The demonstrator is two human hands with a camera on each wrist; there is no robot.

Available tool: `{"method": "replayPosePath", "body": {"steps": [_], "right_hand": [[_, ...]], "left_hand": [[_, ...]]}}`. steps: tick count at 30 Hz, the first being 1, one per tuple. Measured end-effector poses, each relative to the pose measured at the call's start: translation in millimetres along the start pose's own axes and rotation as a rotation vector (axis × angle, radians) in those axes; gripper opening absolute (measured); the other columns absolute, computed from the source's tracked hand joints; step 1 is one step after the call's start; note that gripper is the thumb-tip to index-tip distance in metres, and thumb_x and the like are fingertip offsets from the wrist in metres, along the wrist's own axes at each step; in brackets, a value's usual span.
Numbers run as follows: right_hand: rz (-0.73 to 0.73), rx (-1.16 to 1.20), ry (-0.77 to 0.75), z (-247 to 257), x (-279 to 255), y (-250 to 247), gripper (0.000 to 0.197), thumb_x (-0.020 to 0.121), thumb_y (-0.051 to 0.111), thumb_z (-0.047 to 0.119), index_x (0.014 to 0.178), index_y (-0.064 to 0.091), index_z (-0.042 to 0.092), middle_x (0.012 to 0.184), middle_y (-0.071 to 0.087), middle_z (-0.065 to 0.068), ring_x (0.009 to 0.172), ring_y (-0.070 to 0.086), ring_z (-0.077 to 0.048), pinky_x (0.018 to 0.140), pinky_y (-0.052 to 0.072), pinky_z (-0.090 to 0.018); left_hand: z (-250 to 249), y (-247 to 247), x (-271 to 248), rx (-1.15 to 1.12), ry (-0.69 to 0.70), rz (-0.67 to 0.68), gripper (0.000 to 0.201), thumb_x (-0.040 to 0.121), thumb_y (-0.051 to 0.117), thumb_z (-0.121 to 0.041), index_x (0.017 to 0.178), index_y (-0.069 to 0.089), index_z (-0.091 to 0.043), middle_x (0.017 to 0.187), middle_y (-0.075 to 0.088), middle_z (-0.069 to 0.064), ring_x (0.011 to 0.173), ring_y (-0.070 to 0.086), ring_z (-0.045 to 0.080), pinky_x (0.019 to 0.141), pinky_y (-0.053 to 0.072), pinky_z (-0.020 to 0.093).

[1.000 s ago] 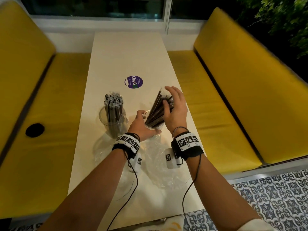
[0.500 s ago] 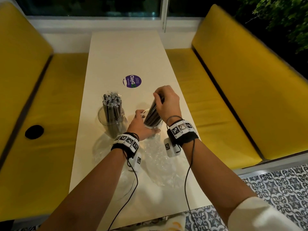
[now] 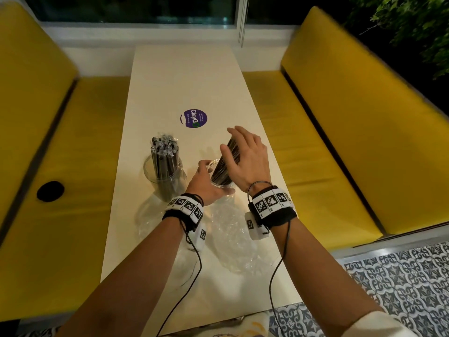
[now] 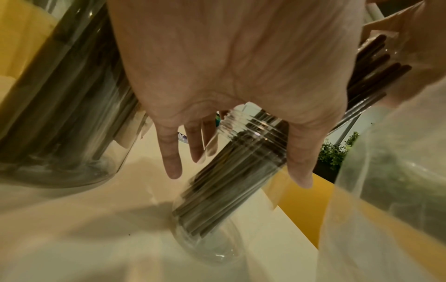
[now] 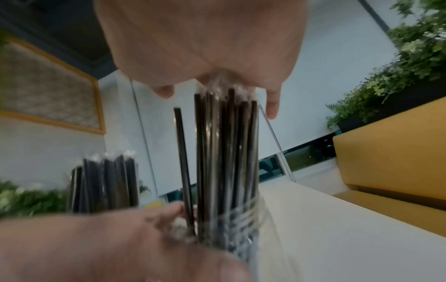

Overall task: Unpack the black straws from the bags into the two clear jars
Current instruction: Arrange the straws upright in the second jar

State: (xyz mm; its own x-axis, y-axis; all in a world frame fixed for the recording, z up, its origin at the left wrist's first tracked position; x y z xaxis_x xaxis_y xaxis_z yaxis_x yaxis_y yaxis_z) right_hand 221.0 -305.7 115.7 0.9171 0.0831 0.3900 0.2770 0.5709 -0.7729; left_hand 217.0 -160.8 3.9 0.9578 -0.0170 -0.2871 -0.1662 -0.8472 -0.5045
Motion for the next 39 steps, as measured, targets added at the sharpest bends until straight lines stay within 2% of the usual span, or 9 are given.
{"method": "replayPosePath", "body": {"steps": [5, 10, 14, 19, 24, 29, 33, 36, 39], "right_hand": [[0.000, -0.002, -0.020, -11, 2, 9, 0.038, 0.107, 0.047, 0.032, 0.135, 0.064, 0.013, 0.148, 0.057, -0.002, 0.133, 0.049, -0.023, 0.110, 0.046, -0.038], [-0.142, 0.109, -0.008, -9, 6, 0, 0.016, 0.100, 0.064, 0.018, 0.100, 0.072, 0.005, 0.106, 0.066, -0.007, 0.096, 0.061, -0.021, 0.085, 0.056, -0.034], [-0.246, 0.206, 0.056, -7, 9, -6, 0.015, 0.102, 0.057, 0.009, 0.109, 0.068, 0.003, 0.111, 0.062, -0.009, 0.097, 0.060, -0.017, 0.088, 0.051, -0.018], [-0.058, -0.035, 0.025, -5, -3, 6, 0.039, 0.104, 0.039, 0.024, 0.124, 0.069, 0.010, 0.125, 0.069, -0.005, 0.113, 0.059, -0.026, 0.095, 0.051, -0.044], [0.017, -0.012, -0.004, -4, -1, -2, 0.051, 0.103, 0.033, 0.035, 0.138, 0.062, 0.013, 0.143, 0.062, -0.003, 0.133, 0.049, -0.021, 0.109, 0.041, -0.038], [-0.024, 0.091, 0.007, -8, -3, -3, 0.044, 0.107, 0.035, 0.030, 0.139, 0.060, 0.015, 0.142, 0.061, -0.002, 0.131, 0.048, -0.021, 0.111, 0.041, -0.037], [-0.063, 0.089, 0.000, -6, -4, -6, 0.041, 0.106, 0.036, 0.027, 0.136, 0.060, 0.014, 0.138, 0.061, -0.003, 0.128, 0.047, -0.020, 0.110, 0.040, -0.035], [-0.020, 0.074, 0.024, -6, -6, -4, 0.042, 0.106, 0.035, 0.031, 0.139, 0.058, 0.017, 0.140, 0.061, -0.002, 0.127, 0.048, -0.021, 0.107, 0.041, -0.040], [-0.134, 0.085, 0.023, 5, 0, -22, 0.040, 0.105, 0.036, 0.033, 0.136, 0.058, 0.021, 0.136, 0.062, 0.001, 0.125, 0.048, -0.019, 0.103, 0.038, -0.037]], "left_hand": [[0, 1, 0, 0.017, -0.012, 0.000, 0.111, 0.063, 0.098, -0.047, 0.147, 0.027, -0.031, 0.150, 0.051, 0.002, 0.135, 0.056, 0.025, 0.113, 0.049, 0.045], [-1, 1, 0, 0.020, -0.023, -0.001, 0.112, 0.064, 0.099, -0.046, 0.148, 0.027, -0.029, 0.154, 0.050, 0.003, 0.138, 0.054, 0.026, 0.114, 0.048, 0.045], [-1, 0, 0, 0.023, -0.025, 0.002, 0.109, 0.066, 0.099, -0.044, 0.148, 0.028, -0.029, 0.154, 0.050, 0.005, 0.139, 0.054, 0.026, 0.114, 0.048, 0.043], [0, 1, -1, 0.028, -0.033, 0.007, 0.112, 0.062, 0.098, -0.046, 0.147, 0.027, -0.030, 0.151, 0.051, 0.003, 0.136, 0.055, 0.026, 0.113, 0.049, 0.046], [-3, 0, -2, 0.030, -0.043, 0.003, 0.114, 0.060, 0.099, -0.048, 0.148, 0.027, -0.030, 0.149, 0.052, 0.002, 0.133, 0.057, 0.026, 0.113, 0.050, 0.047], [-8, -5, -6, 0.056, -0.021, -0.028, 0.126, 0.051, 0.100, -0.056, 0.154, 0.032, -0.027, 0.152, 0.055, 0.005, 0.138, 0.055, 0.027, 0.115, 0.049, 0.048], [-11, -6, -10, 0.062, -0.013, -0.023, 0.154, 0.034, 0.093, -0.073, 0.163, 0.026, -0.024, 0.161, 0.047, 0.006, 0.149, 0.046, 0.028, 0.120, 0.044, 0.050], [-23, -9, -22, 0.087, -0.001, -0.007, 0.153, 0.051, 0.095, -0.068, 0.169, 0.011, -0.022, 0.171, 0.030, 0.010, 0.158, 0.032, 0.029, 0.126, 0.035, 0.051], [-34, -23, -39, 0.133, 0.049, -0.036, 0.136, 0.072, 0.087, -0.066, 0.170, 0.007, -0.017, 0.174, 0.022, 0.009, 0.160, 0.027, 0.027, 0.127, 0.032, 0.048]]}}
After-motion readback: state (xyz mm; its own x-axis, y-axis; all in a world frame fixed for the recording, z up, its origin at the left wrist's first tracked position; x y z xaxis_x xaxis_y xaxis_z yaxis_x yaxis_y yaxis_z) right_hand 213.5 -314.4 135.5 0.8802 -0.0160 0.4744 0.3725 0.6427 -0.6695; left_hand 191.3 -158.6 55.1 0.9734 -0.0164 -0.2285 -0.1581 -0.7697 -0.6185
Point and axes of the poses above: each hand's wrist, its own x-axis towards the middle knuckle, its own y-axis out of the palm, z = x × y, the point moved 4 cm from there along x, towards the middle knuckle
